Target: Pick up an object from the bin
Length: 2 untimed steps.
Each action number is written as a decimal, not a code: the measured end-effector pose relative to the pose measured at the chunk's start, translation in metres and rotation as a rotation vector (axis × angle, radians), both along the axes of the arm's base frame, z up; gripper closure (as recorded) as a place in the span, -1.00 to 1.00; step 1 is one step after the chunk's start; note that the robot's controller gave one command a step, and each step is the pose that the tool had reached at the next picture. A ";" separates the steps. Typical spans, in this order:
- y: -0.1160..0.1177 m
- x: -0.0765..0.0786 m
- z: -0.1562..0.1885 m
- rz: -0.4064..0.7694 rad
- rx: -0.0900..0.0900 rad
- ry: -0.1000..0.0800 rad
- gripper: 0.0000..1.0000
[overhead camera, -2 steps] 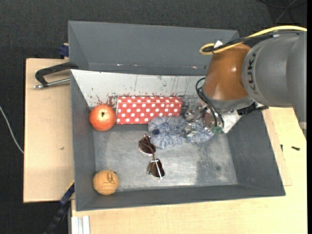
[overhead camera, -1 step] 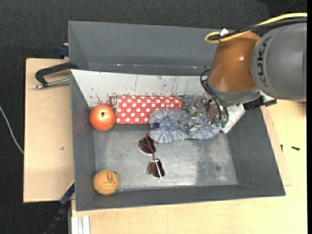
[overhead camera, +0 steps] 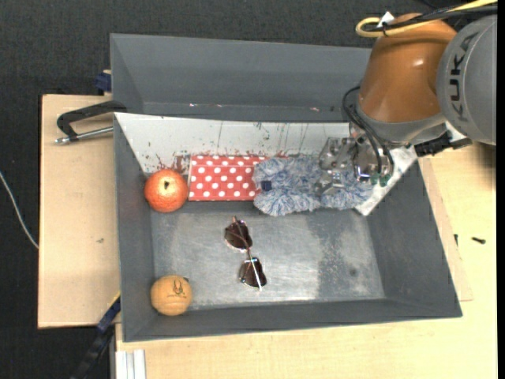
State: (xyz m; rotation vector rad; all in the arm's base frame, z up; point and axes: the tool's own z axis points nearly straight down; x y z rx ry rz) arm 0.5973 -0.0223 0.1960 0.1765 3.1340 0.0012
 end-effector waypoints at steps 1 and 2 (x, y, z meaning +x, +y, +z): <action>-0.022 -0.021 -0.025 0.185 -0.002 -0.010 1.00; 0.013 -0.020 0.110 0.009 0.001 -0.009 1.00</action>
Offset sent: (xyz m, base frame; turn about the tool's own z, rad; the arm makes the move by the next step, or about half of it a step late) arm -0.0219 0.0111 0.1060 -0.0075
